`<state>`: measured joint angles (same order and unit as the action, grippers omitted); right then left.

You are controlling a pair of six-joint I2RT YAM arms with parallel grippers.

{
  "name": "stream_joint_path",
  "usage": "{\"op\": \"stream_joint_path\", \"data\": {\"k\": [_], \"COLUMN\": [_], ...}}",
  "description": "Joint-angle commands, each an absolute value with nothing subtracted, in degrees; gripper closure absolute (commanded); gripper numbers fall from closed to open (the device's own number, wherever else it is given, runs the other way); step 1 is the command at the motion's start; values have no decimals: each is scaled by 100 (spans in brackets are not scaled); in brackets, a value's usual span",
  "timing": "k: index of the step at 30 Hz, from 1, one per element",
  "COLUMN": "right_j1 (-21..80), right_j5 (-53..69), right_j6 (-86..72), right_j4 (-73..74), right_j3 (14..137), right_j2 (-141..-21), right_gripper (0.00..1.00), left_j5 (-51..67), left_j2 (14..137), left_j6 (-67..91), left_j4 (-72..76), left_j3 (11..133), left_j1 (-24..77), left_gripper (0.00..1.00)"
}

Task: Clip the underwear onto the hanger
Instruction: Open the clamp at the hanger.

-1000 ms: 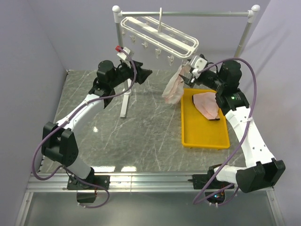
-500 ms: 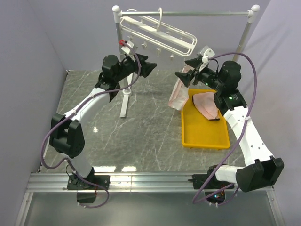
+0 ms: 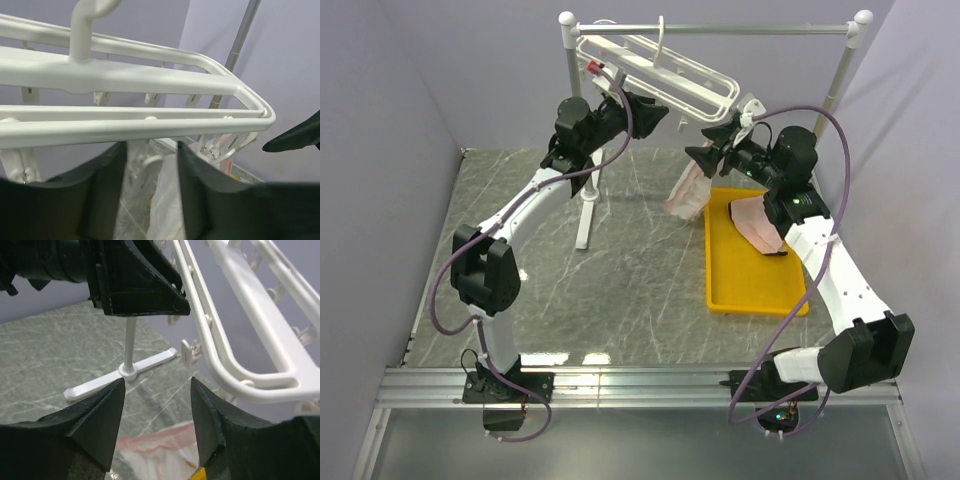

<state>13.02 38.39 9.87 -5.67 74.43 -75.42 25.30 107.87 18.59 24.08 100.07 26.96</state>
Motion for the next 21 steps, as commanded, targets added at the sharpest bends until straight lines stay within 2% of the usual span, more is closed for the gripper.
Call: {"op": "stream_joint_path", "data": {"k": [1,6,10,16,21], "right_j1": [1397,1599,1854,2065,2092], "right_j5": [3621,3700,3569,2761,2575], "right_j6": [783,528,641,782,712], "right_j4": [-1273,-1582,-1818,-2100,-2197], "right_j3": [7479,7594,7576,7839,8138], "right_j2": [-7664,-7927,-8103,-8516,-8833], "right_gripper": [39,45,47,47,47], "left_j5": [2540,2575,2794,2900,3269], "left_j2": [10846,10767,10705,10705,10758], "left_j6": [1987,2004,2223,2618,3268], "left_j4": [2453,2285,2276,2294,2644], "left_j3": [10344,10319,10318,10389,10310], "left_j1": [2777,2769,2742,2733,2593], "left_gripper": [56,80,91,99,99]}}
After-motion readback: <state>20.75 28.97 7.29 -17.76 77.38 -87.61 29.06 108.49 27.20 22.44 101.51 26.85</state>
